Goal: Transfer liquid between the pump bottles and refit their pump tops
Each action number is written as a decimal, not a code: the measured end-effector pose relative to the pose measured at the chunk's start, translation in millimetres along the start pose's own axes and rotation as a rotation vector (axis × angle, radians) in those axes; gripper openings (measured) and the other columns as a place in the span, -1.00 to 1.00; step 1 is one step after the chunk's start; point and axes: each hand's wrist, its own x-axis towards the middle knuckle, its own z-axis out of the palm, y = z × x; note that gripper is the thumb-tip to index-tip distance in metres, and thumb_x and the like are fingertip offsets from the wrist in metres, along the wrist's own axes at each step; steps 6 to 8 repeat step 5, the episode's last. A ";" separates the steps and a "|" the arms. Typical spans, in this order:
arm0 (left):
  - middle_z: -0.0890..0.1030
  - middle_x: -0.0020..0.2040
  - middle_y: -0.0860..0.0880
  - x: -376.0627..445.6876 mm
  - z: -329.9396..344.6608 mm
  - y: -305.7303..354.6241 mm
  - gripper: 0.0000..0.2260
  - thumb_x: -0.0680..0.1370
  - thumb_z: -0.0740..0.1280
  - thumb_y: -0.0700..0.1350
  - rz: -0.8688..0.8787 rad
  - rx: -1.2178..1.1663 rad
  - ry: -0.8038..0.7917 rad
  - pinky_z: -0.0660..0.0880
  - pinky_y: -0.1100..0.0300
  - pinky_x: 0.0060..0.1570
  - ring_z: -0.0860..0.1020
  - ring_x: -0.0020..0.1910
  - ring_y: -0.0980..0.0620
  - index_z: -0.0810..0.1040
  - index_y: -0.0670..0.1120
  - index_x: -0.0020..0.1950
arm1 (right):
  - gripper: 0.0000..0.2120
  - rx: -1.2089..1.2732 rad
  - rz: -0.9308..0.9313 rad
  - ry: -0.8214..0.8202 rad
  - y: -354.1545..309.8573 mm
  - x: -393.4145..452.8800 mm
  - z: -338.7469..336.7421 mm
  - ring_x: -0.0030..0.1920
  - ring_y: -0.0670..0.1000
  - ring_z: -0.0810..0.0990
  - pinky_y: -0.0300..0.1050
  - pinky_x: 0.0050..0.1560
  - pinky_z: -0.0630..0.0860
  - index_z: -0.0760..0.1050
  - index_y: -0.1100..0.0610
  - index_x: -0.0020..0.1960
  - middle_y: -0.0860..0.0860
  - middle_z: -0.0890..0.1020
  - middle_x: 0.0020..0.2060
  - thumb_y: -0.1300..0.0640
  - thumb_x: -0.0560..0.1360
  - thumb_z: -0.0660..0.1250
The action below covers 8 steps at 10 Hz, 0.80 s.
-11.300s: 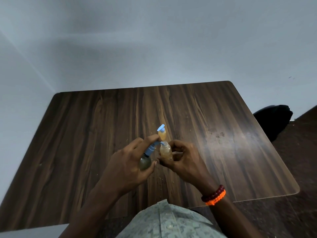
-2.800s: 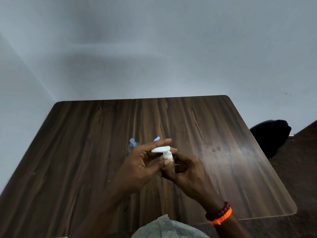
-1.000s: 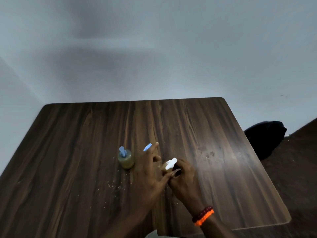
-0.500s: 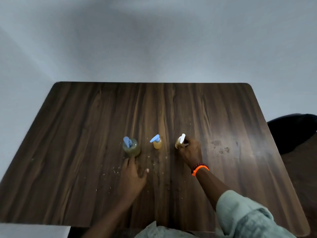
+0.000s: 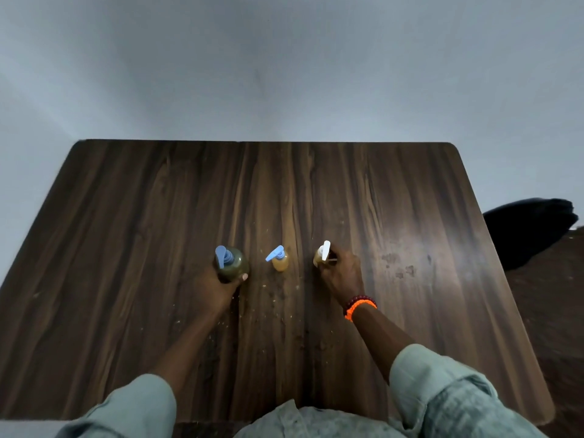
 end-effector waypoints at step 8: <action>0.69 0.14 0.04 14.9 -6.0 -13.7 -0.45 0.39 0.66 -0.09 0.059 0.097 -0.142 0.61 -0.10 0.22 0.67 0.16 -0.07 0.59 -0.07 0.34 | 0.03 -0.101 0.084 -0.157 10.6 -8.6 -11.3 0.57 0.21 0.32 0.24 0.55 0.35 -0.07 0.11 0.69 0.17 0.31 0.60 0.23 0.46 0.54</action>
